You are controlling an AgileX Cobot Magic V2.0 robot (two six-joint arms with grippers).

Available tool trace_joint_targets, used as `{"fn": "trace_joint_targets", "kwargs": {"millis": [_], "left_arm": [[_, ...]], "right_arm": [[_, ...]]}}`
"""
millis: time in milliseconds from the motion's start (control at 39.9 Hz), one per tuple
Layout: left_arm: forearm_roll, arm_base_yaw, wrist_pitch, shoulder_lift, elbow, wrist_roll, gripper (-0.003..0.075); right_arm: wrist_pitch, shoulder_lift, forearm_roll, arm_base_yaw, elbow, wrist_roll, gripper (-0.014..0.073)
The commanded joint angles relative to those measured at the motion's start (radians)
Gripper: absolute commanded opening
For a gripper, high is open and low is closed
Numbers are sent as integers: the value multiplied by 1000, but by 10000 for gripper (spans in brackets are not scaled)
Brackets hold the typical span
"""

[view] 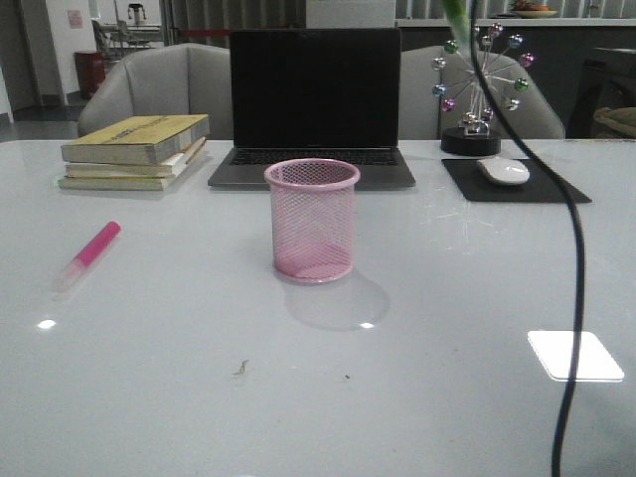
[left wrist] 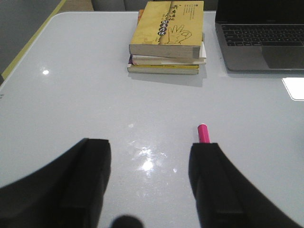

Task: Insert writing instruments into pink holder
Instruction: 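Lift the green marker and carry it over the pink holder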

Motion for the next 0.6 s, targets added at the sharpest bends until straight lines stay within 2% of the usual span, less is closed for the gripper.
{"fn": "trace_joint_targets", "kwargs": {"millis": [0,275,375,576], "left_arm": [[-6,0,-84,-14,-37,-1,437],[-6,0,-84,-14,-37,-1,437],[-6,0,-84,-14,-37,-1,437],[-8,0,-84,-14,-37,-1,437]], "right_arm": [[-237,-63,2,51,21,-8,59],[-720,-61,9,164,292,-8,59],[-847,-27,9,197,345,-8,59],[-996,83,9,233,346,-8,59]]}}
